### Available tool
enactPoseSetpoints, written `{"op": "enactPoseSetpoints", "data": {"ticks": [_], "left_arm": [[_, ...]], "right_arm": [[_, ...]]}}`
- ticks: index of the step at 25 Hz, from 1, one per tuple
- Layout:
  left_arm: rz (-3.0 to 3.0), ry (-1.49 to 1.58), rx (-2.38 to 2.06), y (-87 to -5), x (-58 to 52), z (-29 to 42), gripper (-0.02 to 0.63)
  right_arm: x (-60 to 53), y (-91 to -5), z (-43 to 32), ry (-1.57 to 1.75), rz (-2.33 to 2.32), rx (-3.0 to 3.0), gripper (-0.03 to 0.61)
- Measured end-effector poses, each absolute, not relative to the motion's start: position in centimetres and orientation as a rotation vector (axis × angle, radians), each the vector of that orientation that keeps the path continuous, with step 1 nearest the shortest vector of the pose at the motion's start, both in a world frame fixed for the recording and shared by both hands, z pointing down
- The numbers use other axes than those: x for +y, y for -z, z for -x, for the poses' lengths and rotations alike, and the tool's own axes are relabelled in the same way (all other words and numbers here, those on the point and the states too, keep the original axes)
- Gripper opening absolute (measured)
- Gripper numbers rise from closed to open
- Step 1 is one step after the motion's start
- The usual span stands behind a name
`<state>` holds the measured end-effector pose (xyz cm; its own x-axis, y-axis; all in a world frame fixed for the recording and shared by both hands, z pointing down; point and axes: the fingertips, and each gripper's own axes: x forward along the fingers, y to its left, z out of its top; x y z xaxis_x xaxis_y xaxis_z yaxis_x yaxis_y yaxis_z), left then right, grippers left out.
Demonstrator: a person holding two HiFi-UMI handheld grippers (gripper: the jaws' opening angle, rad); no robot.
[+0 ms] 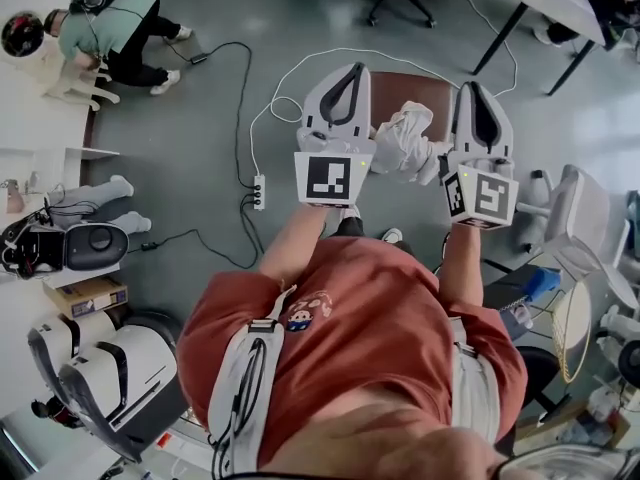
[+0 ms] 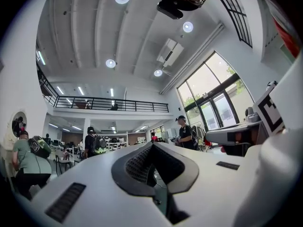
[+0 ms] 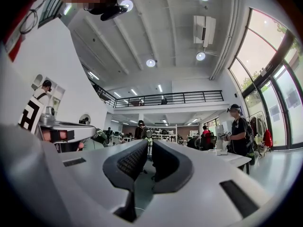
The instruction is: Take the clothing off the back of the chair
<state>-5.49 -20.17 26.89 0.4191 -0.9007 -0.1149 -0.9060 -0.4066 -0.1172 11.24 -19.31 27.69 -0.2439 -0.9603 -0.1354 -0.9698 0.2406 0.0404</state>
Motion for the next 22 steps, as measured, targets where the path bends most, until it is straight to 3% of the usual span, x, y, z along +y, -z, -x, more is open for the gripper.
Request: {"op": "enactPoseSetpoints", "data": {"ticks": [7,22], "left_arm": [[2.501,-0.046,1.619,-26.8,-22.6,7.5,0.014],[2.516,-0.025,1.613,-29.1,-25.3,3.9,0.014]], "right_arm": [[-21.7,-27.4,-9.5,-0.185,1.882,2.408,0.04],[-24.9,-30.2,-13.0,-0.152,1.904,2.483,0.041]]}}
